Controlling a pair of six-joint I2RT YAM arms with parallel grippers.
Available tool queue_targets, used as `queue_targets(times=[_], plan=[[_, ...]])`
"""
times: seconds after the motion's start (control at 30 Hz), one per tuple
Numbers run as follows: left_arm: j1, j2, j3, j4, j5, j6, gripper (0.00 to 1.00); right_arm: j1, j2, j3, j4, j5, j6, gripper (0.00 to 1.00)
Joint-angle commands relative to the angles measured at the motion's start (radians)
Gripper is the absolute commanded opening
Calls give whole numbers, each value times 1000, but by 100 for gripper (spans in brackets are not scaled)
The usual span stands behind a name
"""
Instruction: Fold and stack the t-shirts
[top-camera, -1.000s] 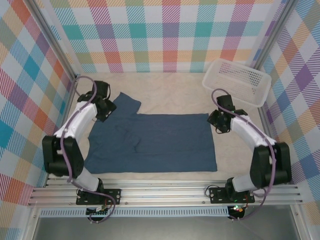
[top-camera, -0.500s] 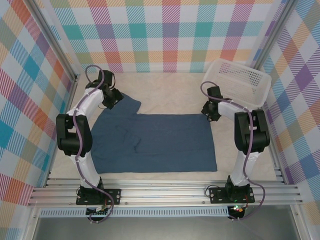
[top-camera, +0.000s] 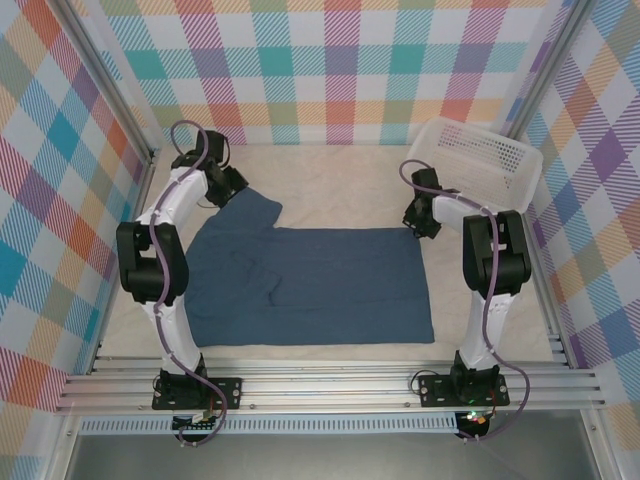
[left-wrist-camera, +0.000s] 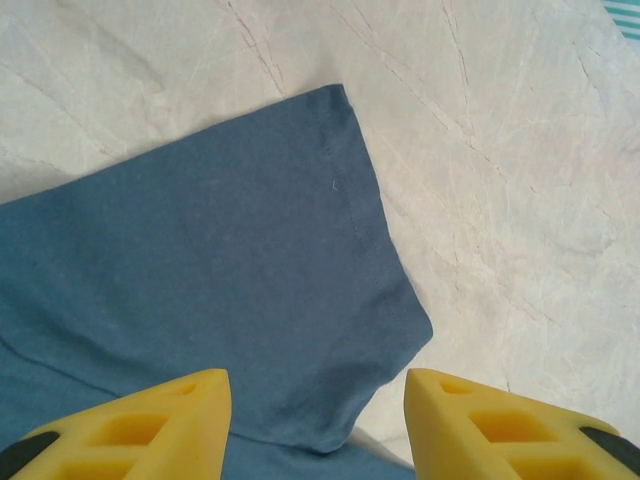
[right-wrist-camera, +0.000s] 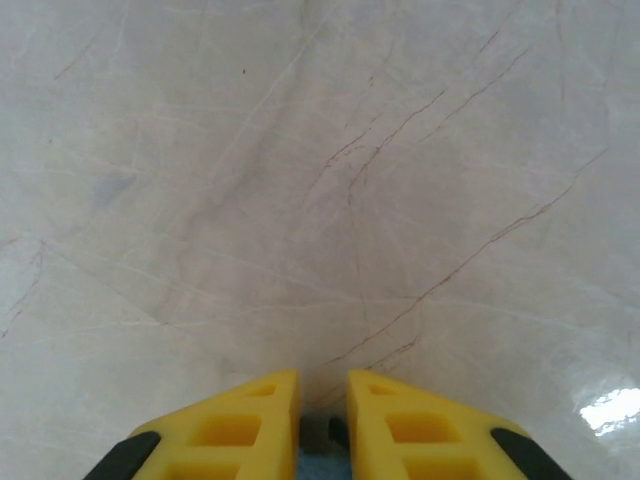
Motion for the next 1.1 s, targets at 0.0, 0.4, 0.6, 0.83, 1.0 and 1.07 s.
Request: queue_targets(times=[0.0, 0.4, 0.6, 0.83, 1.0, 1.07], plan=[[16, 44, 67, -40, -22, 11, 49, 6, 38, 12, -3, -19, 1, 13], [17, 381, 489, -127, -148, 16, 54, 17, 7, 34, -29, -14, -25, 0], [17, 537, 652, -155, -194, 31, 50, 32, -1, 50, -54, -28, -23, 0], [9, 590, 664, -139, -196, 32, 46, 46, -4, 50, -68, -42, -11, 0], [6, 615, 683, -138, -189, 31, 42, 49, -11, 34, -69, -46, -3, 0], [4, 624, 693, -141, -190, 31, 42, 49, -14, 29, -68, -47, 0, 0]])
